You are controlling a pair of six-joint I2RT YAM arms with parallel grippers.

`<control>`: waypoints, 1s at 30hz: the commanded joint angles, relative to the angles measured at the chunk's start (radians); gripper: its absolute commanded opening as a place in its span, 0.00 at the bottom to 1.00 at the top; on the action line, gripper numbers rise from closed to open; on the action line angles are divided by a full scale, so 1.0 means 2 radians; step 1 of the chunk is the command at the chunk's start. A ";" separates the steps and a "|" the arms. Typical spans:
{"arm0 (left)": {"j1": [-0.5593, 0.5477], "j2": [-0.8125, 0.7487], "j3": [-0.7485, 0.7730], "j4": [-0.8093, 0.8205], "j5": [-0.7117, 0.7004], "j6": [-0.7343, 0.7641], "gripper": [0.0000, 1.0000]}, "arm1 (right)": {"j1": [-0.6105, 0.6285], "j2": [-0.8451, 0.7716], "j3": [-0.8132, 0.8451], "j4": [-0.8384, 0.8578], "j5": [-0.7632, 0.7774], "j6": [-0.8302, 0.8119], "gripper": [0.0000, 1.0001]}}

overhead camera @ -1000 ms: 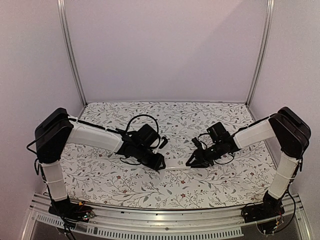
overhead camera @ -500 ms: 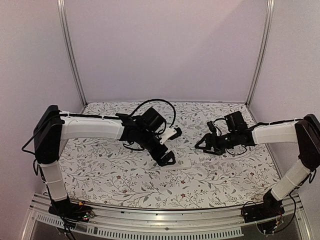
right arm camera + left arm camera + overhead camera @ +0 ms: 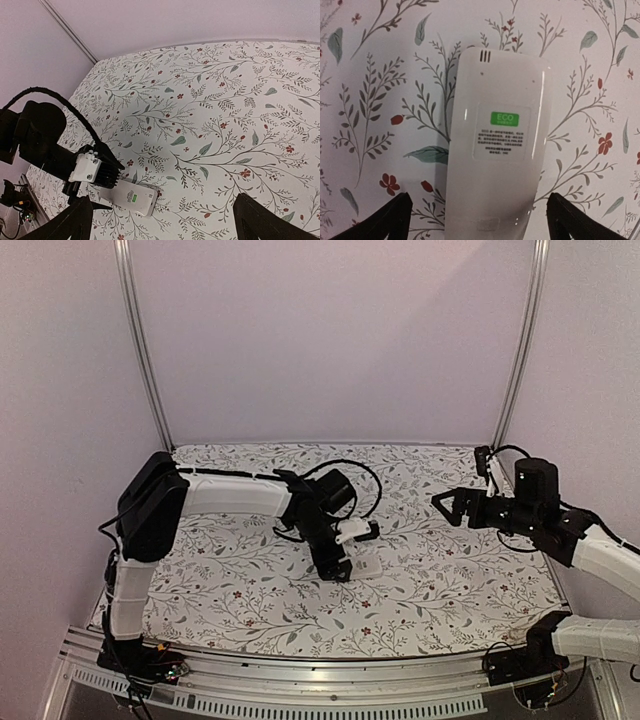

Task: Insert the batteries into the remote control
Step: Pick up the remote control from the center of the board.

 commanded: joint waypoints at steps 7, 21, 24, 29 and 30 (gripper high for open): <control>-0.014 0.056 0.062 -0.051 -0.011 0.055 0.87 | -0.002 -0.056 -0.013 -0.005 0.098 0.016 0.99; 0.019 -0.042 0.003 0.035 0.090 0.004 0.38 | -0.002 -0.047 -0.011 0.016 -0.042 -0.011 0.99; 0.033 -0.099 -0.033 0.093 0.151 -0.014 0.35 | -0.002 -0.034 -0.011 0.050 -0.095 -0.017 0.99; 0.049 -0.174 -0.083 0.173 0.245 -0.054 0.33 | 0.000 -0.008 0.005 0.111 -0.184 -0.011 0.99; 0.052 -0.187 -0.093 0.193 0.268 -0.064 0.32 | 0.000 0.000 0.010 0.122 -0.203 -0.007 0.99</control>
